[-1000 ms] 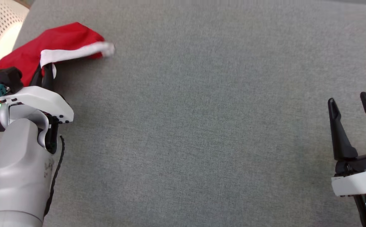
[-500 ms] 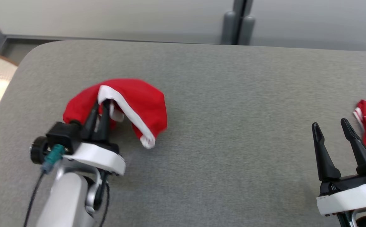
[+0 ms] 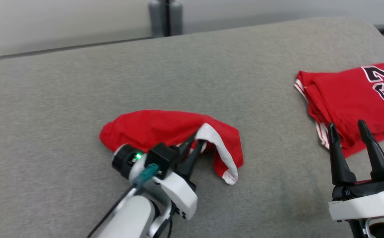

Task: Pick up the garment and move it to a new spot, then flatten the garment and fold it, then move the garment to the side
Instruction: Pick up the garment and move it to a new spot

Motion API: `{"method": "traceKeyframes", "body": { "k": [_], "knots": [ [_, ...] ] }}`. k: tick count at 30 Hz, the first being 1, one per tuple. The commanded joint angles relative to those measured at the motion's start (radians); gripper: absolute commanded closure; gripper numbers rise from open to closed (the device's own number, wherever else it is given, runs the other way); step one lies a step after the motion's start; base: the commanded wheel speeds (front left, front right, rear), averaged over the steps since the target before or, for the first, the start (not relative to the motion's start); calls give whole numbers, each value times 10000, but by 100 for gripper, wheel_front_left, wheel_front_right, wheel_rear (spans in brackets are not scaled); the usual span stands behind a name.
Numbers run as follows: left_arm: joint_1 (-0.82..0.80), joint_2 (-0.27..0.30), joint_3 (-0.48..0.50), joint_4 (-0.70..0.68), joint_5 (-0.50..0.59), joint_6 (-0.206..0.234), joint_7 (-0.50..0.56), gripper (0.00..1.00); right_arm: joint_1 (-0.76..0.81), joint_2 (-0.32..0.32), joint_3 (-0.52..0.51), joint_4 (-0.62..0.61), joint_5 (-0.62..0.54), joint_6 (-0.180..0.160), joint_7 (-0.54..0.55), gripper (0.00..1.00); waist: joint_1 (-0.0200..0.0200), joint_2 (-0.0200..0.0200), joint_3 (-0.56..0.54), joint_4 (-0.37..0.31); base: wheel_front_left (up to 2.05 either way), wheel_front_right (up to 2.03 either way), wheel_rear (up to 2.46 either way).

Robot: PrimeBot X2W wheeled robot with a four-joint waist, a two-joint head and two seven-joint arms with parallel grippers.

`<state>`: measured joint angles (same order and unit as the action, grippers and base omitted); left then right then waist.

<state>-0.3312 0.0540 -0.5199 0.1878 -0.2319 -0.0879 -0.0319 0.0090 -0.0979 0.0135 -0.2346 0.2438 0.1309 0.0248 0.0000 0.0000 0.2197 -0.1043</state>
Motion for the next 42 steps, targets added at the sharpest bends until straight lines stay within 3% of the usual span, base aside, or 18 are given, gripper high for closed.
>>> {"method": "traceKeyframes", "body": {
  "k": [1,2,3,4,5,10,16,21,30,35,42],
  "knots": [
    [-193,64,-304,394,64,-99,99,100,-123,60,2,101,35,-4,-155,0,0,0,796,-835,0,0,0],
    [-243,59,-445,595,-43,-144,131,100,-136,90,-1,143,63,-2,-206,0,0,0,901,-918,0,0,0],
    [-298,56,-546,804,-83,-152,130,87,-159,115,17,171,86,-2,-272,0,0,0,978,-981,0,0,0],
    [-346,43,-633,1016,-36,-157,87,35,-179,137,50,207,102,-2,-324,0,0,0,1022,-1034,0,0,0],
    [-326,31,-675,1141,-134,-180,-35,0,-186,149,64,264,112,-2,-377,0,0,0,1055,-1072,0,0,0],
    [-228,40,-857,1384,-187,-233,-615,0,-233,209,65,424,100,-2,-470,0,0,0,970,-980,0,0,0],
    [225,178,-786,848,-291,-131,-1622,0,-83,79,-46,437,21,-4,-364,0,0,0,376,-367,0,0,0],
    [845,262,-69,-122,-608,482,-2078,0,103,-31,-188,331,88,-4,-145,0,0,0,-235,192,0,0,0],
    [1765,987,2471,-1095,-1061,1885,-2327,0,447,-110,-330,3,57,-4,285,0,0,0,-1005,888,0,0,0],
    [2386,1431,3467,-1102,-1127,2151,-2335,0,720,-128,-356,-71,-21,-2,478,0,0,0,-1369,1138,0,0,0],
    [3681,1704,3515,-1319,-880,2455,-2227,0,1210,-263,-172,-110,-175,-2,722,0,0,0,-2058,1205,0,0,0]
  ]
}}
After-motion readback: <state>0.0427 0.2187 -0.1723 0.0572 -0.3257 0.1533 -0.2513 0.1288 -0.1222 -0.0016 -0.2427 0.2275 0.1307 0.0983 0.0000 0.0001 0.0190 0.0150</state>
